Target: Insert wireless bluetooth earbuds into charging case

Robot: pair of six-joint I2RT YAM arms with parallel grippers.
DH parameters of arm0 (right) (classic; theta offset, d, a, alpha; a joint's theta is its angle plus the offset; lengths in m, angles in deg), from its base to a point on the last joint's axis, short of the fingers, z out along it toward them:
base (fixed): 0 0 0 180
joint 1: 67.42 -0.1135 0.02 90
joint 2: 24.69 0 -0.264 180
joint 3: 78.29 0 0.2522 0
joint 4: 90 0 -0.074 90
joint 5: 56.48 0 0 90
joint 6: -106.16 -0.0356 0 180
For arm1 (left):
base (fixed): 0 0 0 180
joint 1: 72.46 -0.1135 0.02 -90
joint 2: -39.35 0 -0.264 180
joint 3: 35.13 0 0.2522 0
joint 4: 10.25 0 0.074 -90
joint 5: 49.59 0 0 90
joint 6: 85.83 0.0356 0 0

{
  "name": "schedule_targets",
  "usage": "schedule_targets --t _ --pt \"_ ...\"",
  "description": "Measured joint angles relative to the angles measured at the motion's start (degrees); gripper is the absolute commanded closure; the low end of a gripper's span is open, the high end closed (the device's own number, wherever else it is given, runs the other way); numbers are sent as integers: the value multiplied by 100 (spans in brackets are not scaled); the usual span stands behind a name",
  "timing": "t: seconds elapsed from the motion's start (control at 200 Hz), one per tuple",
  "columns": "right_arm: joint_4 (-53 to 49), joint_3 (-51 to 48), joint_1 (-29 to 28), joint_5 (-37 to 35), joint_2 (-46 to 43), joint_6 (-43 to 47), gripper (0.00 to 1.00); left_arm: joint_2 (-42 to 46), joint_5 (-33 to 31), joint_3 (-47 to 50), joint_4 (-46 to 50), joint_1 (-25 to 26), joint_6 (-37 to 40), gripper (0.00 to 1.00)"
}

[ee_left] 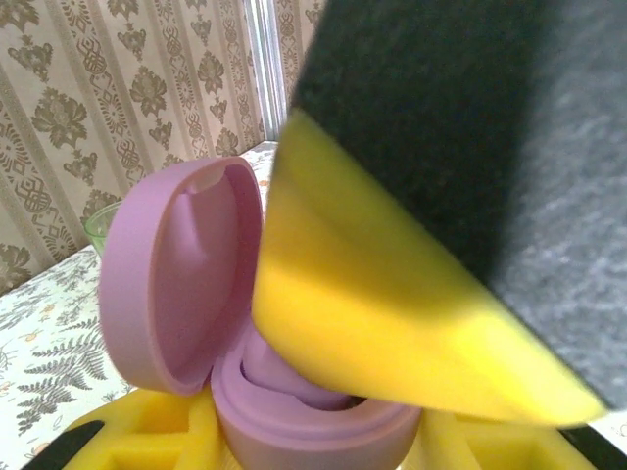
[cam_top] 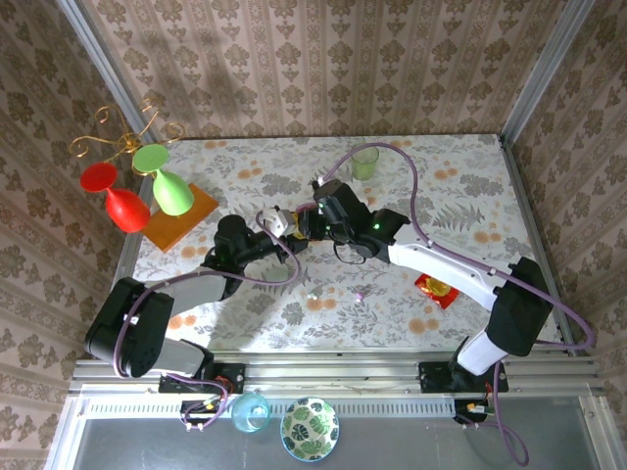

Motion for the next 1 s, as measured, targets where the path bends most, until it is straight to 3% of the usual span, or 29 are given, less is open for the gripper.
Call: schedule_targets --t 0.325,0.645,0.855,1.0 --pt "337 -575 146 105 -573 15 57 0 -2 0 -42 -2 0 77" --pt "800 -2507 695 111 -2282 186 47 151 2 2 9 -42 2 77" --pt "1038 -3727 1589 1115 -2505 66 45 306 9 7 96 -44 2 77" --pt "1117 -4249 1681 1768 -2347 -13 48 341 50 7 142 -44 2 77"
